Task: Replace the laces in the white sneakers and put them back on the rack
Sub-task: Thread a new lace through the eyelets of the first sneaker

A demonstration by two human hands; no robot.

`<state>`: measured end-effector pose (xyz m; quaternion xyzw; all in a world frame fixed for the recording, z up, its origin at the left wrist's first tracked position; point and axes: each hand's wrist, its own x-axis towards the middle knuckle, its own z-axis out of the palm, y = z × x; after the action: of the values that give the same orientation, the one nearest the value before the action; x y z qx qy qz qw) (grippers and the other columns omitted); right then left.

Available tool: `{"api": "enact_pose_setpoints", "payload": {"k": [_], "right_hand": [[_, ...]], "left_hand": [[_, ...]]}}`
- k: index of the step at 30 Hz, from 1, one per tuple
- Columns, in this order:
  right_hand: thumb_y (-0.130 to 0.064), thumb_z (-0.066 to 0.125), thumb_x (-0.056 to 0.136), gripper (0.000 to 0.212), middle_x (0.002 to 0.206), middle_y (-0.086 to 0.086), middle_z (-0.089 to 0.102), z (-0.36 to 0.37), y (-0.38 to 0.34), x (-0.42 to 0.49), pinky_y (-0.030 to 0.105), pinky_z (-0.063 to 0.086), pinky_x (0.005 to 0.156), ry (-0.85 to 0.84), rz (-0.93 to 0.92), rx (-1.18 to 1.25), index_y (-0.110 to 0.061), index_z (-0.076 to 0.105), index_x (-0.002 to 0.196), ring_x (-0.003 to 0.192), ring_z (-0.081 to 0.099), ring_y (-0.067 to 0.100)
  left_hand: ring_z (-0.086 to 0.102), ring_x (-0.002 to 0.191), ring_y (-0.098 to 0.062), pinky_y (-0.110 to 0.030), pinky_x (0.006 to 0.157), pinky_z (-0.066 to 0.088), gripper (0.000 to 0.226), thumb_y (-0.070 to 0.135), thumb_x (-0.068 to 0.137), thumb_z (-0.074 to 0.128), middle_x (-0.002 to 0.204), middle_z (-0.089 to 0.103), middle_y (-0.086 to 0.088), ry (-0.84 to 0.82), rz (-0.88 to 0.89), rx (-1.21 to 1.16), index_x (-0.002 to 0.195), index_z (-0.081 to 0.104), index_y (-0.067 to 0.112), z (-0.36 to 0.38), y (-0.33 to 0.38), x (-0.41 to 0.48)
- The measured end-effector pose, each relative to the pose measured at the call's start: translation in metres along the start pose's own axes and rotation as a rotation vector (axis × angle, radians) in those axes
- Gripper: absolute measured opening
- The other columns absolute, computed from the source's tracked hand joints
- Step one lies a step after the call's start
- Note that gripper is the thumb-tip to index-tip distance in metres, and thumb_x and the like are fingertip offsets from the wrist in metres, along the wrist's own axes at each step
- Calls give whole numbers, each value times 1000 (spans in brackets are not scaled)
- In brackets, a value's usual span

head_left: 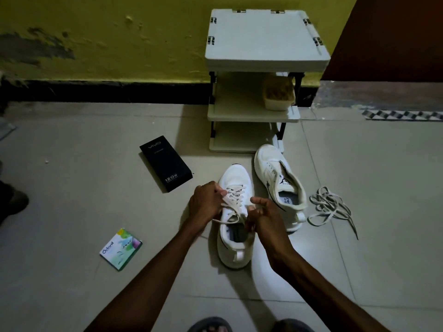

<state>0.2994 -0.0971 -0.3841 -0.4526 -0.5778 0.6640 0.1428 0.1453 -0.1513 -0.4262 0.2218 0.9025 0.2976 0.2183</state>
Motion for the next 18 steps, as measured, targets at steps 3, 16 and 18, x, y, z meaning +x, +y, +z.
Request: {"api": "enact_pose_setpoints", "payload": {"k": [3, 16, 18], "right_hand": [[-20, 63, 92, 10, 74, -3, 65, -15, 0, 7, 16, 43, 59, 36, -180, -400, -26, 59, 99, 71, 64, 12], [-46, 41, 101, 61, 110, 8, 69, -9, 12, 31, 19, 41, 66, -213, -256, -1013, -13, 26, 150, 94, 67, 19], [-45, 39, 102, 62, 113, 11, 68, -5, 9, 44, 22, 42, 69, -216, -279, -1059, -11, 23, 150, 96, 67, 22]], "left_hand": [[65, 88, -19, -26, 72, 45, 13, 25, 88, 67, 83, 66, 4, -68, 37, -56, 76, 62, 23, -14, -6, 0], [57, 119, -22, -28, 94, 43, 49, 45, 94, 55, 136, 58, -4, -311, 56, 28, 139, 46, 27, -24, 1, -35], [54, 124, -24, -28, 99, 41, 51, 44, 95, 53, 140, 55, -6, -287, 56, 52, 142, 44, 26, -24, 5, -25]]}}
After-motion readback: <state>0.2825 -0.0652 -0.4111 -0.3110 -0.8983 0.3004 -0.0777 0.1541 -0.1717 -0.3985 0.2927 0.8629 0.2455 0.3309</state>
